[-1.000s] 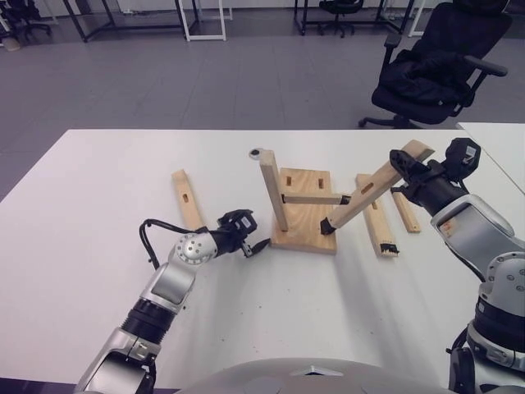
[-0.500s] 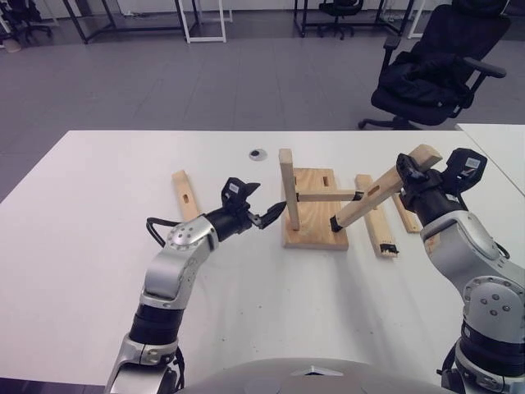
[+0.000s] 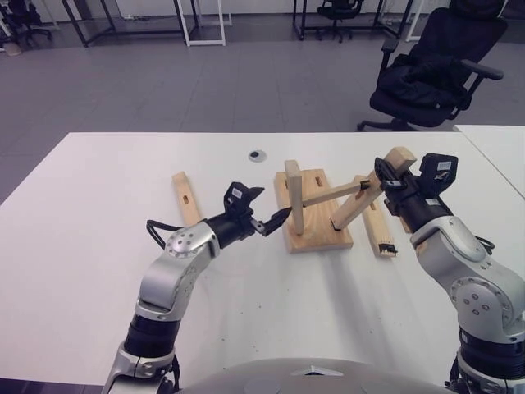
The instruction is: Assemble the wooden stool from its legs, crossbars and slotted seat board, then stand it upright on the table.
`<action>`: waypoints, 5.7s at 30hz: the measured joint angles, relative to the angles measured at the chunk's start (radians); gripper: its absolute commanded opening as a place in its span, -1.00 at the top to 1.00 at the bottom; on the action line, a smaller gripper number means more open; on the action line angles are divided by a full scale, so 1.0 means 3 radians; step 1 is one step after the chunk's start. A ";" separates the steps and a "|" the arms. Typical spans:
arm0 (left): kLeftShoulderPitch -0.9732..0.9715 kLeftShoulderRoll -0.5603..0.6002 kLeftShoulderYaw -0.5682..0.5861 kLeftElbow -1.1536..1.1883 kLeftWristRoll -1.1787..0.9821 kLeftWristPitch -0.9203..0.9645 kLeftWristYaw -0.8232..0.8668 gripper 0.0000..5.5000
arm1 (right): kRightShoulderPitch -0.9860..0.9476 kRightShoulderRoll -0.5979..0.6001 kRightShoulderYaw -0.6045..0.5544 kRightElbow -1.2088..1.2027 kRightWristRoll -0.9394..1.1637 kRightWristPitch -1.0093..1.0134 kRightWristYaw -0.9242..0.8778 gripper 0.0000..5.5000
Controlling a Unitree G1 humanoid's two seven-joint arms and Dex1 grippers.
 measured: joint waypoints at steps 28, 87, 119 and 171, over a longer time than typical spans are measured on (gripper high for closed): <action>-0.0898 0.0461 0.0986 -0.0353 -0.0809 0.0504 0.0125 -0.64 | -0.0190 0.0137 -0.0104 0.0368 -0.0310 -0.0016 0.0474 0.63; -0.1463 0.0521 0.0037 0.0570 -0.0638 -0.0053 0.0060 -0.64 | -0.0741 0.0663 -0.0584 0.0497 0.0277 0.0574 0.0437 0.18; -0.1538 0.0457 0.0042 0.0835 -0.0631 -0.0186 0.0127 -0.64 | -0.0507 -0.0136 0.0197 0.0302 -0.1312 0.0472 0.1300 0.18; -0.2684 0.0348 0.0694 0.4131 -0.0461 -0.1113 -0.2533 -0.64 | -0.1338 0.0161 0.0697 0.1716 -0.1869 -0.0699 0.2447 0.18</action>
